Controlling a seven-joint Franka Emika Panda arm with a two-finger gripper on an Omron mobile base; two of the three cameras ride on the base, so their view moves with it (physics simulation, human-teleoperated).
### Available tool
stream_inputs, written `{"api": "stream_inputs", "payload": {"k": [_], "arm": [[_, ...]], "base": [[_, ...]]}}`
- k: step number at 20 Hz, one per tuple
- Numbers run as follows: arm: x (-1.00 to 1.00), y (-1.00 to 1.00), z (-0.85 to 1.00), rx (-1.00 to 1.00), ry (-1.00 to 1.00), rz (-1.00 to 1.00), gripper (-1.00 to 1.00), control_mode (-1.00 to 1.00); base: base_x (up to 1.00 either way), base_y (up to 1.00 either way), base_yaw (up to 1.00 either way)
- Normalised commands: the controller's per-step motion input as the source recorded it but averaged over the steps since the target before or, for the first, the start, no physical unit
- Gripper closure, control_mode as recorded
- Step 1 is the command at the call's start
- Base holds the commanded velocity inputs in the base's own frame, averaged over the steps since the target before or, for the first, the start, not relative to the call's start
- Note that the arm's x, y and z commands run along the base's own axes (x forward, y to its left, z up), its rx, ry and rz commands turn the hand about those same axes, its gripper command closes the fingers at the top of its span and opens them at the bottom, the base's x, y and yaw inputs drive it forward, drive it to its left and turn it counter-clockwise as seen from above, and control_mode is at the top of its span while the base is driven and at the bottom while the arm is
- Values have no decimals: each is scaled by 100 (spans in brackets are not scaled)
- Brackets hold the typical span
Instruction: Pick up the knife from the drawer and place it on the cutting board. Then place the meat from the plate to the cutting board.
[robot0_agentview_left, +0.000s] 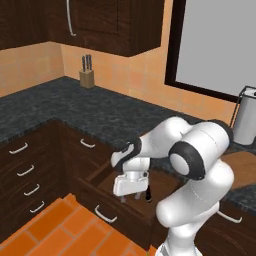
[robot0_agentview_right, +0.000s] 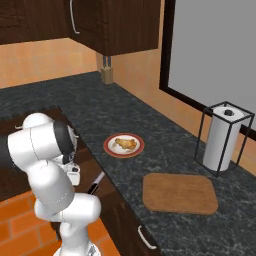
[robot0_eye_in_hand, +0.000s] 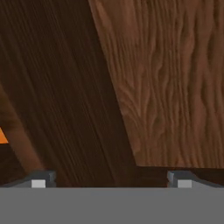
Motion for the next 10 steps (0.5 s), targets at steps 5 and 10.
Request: {"api": "stream_inputs", "payload": {"k": [5, 10], "arm": [[-100, 100, -33, 0, 2, 7, -100, -100], [-41, 18, 25, -4, -23, -6, -100, -100]], "base": [[0, 0, 0], [0, 0, 0]]}}
